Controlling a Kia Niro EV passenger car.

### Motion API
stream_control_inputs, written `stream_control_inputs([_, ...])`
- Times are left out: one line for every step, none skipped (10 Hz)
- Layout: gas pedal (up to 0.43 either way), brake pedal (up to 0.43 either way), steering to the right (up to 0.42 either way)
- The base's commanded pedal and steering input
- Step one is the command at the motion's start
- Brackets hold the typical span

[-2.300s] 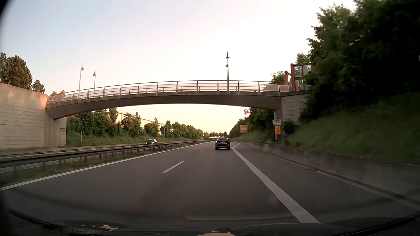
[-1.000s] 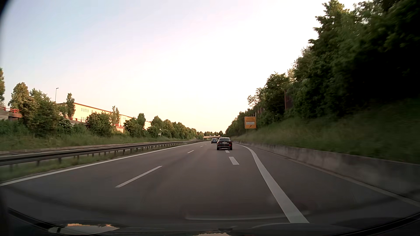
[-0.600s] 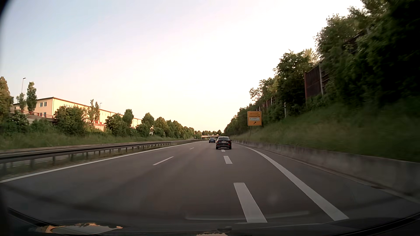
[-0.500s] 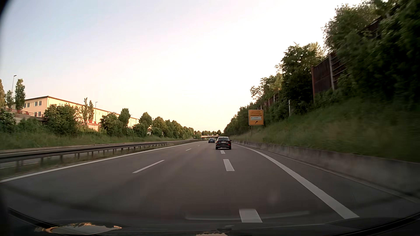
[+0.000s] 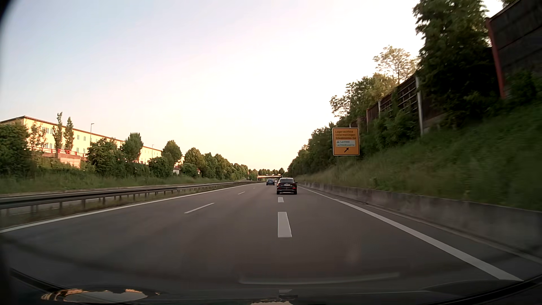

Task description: Follow the waypoints while adhering to traffic rules and regulations

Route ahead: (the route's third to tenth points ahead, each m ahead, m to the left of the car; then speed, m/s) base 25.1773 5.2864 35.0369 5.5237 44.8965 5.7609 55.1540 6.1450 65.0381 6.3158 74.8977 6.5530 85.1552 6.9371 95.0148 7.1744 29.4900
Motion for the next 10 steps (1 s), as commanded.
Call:
stream_control_inputs([0.11, 0.018, -0.002])
stream_control_inputs([0.11, 0.018, -0.003])
stream_control_inputs([0.11, 0.012, -0.003])
stream_control_inputs([0.11, 0.012, -0.004])
stream_control_inputs([0.11, 0.018, -0.005])
stream_control_inputs([0.11, 0.012, -0.005])
stream_control_inputs([0.059, 0.018, -0.005])
stream_control_inputs([0.008, 0.012, -0.005])
stream_control_inputs([0.008, 0.018, -0.005])
stream_control_inputs([0.008, 0.018, -0.005])
